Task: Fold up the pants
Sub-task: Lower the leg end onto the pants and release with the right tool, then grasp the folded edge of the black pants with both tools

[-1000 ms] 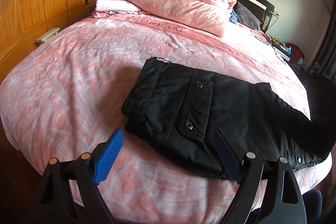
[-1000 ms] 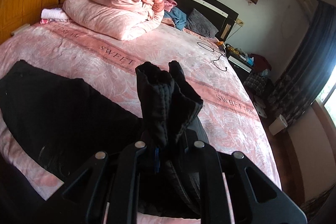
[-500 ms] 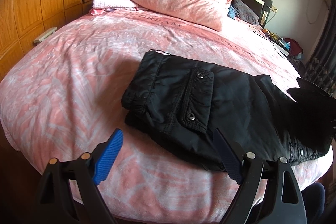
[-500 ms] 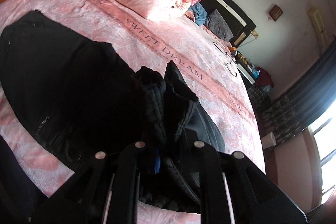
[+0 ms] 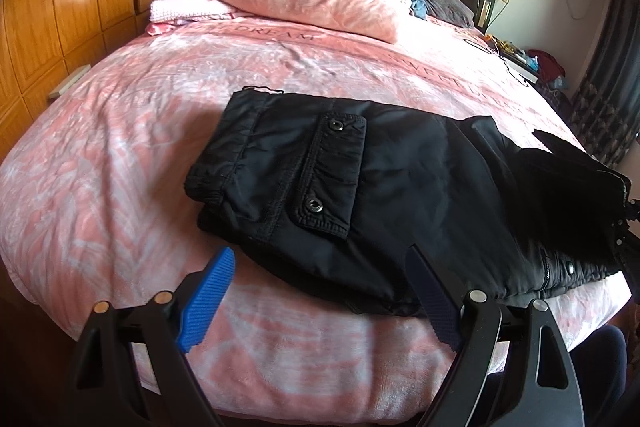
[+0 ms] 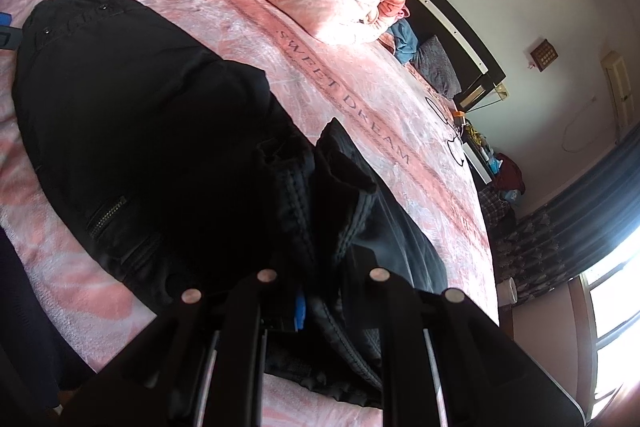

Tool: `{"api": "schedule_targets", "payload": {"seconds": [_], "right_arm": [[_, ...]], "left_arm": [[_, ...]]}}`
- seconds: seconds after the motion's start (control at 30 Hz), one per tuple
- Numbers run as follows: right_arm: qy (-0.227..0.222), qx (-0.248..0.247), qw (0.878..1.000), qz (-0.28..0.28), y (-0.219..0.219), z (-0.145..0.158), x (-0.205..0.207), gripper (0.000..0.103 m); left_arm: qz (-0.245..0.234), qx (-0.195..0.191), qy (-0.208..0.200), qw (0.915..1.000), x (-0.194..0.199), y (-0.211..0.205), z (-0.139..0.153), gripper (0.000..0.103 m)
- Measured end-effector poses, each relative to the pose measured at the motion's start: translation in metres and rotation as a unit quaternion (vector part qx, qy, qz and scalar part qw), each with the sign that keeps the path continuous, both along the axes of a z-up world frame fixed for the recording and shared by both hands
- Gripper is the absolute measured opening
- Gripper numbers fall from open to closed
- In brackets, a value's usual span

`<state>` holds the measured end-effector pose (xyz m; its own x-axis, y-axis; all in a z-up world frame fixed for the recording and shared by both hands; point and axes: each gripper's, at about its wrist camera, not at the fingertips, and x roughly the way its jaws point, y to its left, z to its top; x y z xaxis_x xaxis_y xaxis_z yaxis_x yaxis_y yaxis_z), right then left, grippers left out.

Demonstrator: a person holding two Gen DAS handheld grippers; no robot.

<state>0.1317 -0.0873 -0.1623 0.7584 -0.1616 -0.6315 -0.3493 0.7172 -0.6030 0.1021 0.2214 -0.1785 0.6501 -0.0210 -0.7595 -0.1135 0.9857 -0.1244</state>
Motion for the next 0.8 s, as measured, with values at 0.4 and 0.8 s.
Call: {"api": "schedule_targets", "payload": {"seconds": [0.4, 0.8], "right_arm": [[0.001, -0.048, 0.999, 0.016, 0.017, -0.033, -0.009, 0.012], [0.135, 0.162, 0.977, 0.045, -0.019, -0.009, -0.018, 0.055]], "left_arm": [[0.004, -0.006, 0.005, 1.0000, 0.000, 0.004, -0.002, 0.088], [-0.012, -0.008, -0.003, 0.9999, -0.010, -0.006, 0.004, 0.088]]}}
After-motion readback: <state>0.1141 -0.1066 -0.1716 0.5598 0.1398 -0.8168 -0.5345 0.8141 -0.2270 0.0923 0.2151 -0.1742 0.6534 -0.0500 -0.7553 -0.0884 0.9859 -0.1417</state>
